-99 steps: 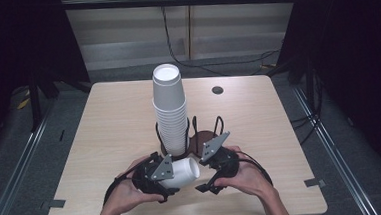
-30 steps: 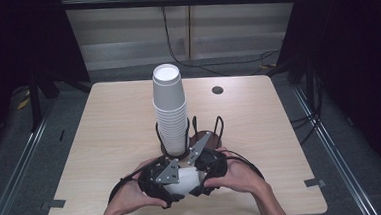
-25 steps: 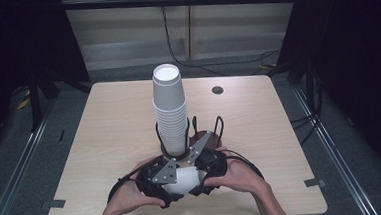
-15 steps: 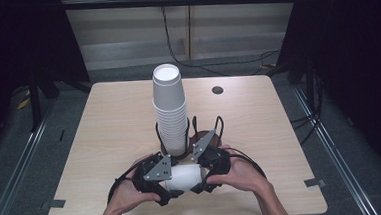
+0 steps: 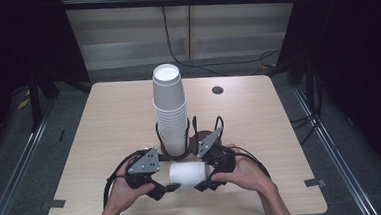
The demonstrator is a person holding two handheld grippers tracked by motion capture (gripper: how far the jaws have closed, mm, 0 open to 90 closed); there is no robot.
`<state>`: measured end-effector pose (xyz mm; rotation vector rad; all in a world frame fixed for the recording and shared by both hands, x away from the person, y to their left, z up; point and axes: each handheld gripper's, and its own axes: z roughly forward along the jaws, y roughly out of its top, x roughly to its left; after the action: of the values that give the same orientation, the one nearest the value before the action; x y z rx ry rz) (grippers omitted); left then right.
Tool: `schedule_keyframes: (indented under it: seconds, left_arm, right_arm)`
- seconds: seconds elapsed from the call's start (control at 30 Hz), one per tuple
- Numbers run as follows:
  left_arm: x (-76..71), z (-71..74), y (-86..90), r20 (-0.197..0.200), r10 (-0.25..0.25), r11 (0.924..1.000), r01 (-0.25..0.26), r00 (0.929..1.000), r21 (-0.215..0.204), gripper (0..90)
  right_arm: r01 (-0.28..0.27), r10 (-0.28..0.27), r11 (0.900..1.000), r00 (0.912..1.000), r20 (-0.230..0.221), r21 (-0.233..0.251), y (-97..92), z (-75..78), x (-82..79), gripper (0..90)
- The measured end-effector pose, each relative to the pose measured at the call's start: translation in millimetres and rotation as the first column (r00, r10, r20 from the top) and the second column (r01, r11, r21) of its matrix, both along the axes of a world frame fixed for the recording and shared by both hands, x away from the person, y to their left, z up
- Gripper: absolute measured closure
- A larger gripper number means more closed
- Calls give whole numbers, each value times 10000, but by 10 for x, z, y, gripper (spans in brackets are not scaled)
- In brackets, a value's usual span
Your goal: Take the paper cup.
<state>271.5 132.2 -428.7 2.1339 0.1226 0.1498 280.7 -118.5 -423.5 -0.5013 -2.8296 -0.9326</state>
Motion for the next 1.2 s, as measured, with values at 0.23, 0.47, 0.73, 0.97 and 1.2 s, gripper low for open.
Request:
schedule_keyframes:
  seconds: [0.23, 0.47, 0.73, 0.97, 1.2]
  left_arm:
    - [11, -17, 92, -100, 330, 9985, -334, 9994, -436, 158]
    - [14, -53, 200, -205, 754, 9905, -773, 9969, -1140, 160]
    - [-1, -73, 266, -440, 912, 9826, -971, 9949, -1583, 160]
    - [-25, -90, 283, -657, 907, 9740, -1023, 9937, -2023, 158]
    - [-24, -141, 316, -830, 882, 9671, -1053, 9926, -2316, 157]
  right_arm:
    - [174, -176, 9995, 9998, 81, 255, -27, -32, -25, 243]
    - [692, -701, 9928, 9975, 61, 981, -122, -87, -4, 242]
    - [1091, -1128, 9754, 9936, 82, 1917, -190, -162, -49, 243]
    - [1180, -1317, 9596, 9906, 371, 2553, -218, -158, -86, 242]
    - [1295, -1512, 9347, 9877, 407, 3310, -279, -264, -114, 242]
